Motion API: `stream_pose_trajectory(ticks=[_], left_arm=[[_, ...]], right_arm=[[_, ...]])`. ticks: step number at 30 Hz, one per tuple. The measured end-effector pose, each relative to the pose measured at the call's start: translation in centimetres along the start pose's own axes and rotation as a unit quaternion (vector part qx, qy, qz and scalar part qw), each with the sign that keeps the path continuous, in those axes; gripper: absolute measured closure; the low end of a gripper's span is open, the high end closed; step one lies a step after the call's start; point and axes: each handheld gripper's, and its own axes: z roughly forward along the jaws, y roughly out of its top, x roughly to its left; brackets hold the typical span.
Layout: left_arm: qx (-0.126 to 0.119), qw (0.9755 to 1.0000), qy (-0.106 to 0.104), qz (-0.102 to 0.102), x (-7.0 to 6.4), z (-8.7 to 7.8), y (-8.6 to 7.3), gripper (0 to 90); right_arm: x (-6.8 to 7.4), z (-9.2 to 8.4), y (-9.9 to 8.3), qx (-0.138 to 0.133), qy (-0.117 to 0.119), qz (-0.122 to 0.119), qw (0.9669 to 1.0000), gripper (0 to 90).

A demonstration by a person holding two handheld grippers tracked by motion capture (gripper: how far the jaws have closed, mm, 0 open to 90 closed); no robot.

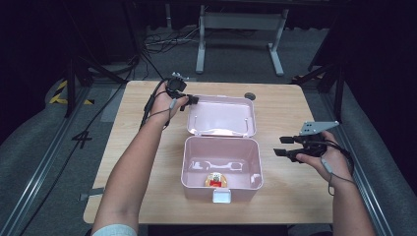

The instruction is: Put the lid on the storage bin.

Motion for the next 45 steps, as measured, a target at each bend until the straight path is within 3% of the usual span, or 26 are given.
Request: stream_pose_trajectory(ticks=[13, 19, 31, 45], left_arm=[[-0.043, 0.999, 0.006, 0.01, -0.8, -2.6, 0.8, 77.6], [-0.055, 0.998, 0.009, 0.03, -1.4, -4.0, 1.5, 78.3], [-0.086, 0.9938, 0.011, 0.069, -3.1, -6.7, 2.0, 77.8], [-0.11, 0.9898, 0.008, 0.091, -5.0, -9.5, 2.0, 75.8]], right_arm=[[0.0, -0.1, 0.0, -0.004, 0.002, 0.002, 1.0, 43.7], [0.1, 0.1, 0.1, -0.004, 0.006, 0.003, 1.0, 44.0], [0.6, -0.2, 0.5, -0.008, 0.012, 0.002, 0.9999, 45.6], [1.2, -0.3, 1.0, -0.014, 0.019, -0.003, 0.9997, 45.9]])
